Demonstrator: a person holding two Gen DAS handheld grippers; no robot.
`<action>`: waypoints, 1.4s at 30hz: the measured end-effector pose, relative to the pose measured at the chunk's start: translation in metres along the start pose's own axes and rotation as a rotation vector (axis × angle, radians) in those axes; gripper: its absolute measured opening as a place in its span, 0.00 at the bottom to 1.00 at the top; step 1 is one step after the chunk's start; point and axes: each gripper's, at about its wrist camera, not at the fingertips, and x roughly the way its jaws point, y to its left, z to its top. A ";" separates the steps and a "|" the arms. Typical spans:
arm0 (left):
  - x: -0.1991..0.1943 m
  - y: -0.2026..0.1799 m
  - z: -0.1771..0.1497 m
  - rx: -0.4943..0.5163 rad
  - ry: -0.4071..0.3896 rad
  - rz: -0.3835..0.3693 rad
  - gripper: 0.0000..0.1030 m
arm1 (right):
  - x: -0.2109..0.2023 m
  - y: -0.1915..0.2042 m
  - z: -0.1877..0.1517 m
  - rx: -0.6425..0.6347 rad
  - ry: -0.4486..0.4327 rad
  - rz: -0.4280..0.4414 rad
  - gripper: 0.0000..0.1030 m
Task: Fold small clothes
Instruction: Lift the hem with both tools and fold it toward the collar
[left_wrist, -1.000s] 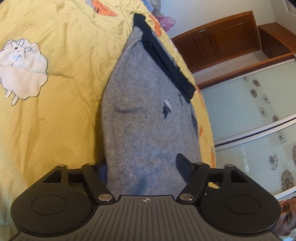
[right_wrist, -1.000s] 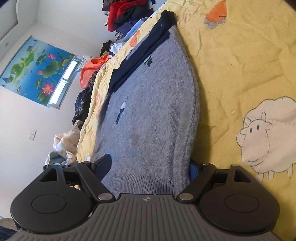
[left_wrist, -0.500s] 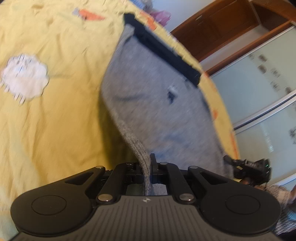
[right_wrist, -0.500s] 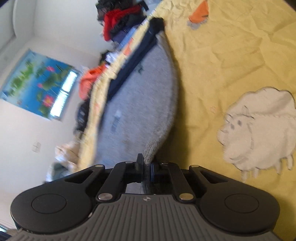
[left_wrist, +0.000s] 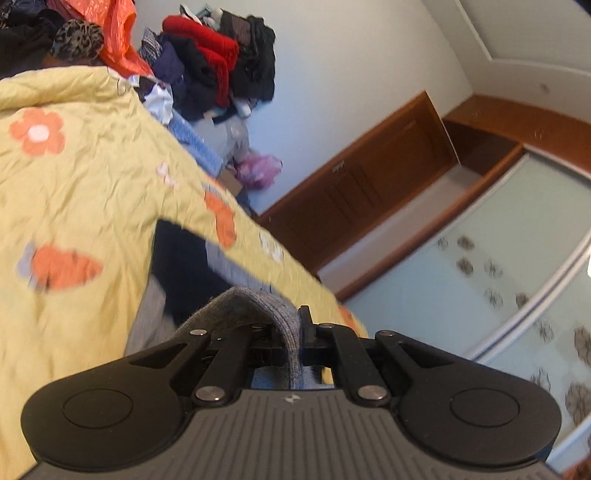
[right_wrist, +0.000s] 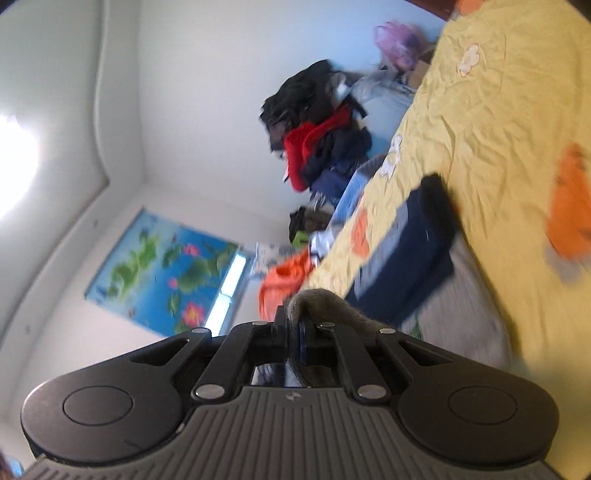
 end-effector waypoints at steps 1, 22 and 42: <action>0.014 0.003 0.010 0.001 -0.012 0.009 0.05 | 0.014 -0.006 0.013 0.027 -0.007 0.000 0.15; 0.182 0.099 0.091 -0.107 0.088 0.238 0.22 | 0.161 -0.070 0.098 -0.090 0.086 -0.233 0.43; 0.203 0.082 0.077 -0.007 0.141 0.329 0.15 | 0.171 -0.071 0.067 -0.112 0.281 -0.436 0.42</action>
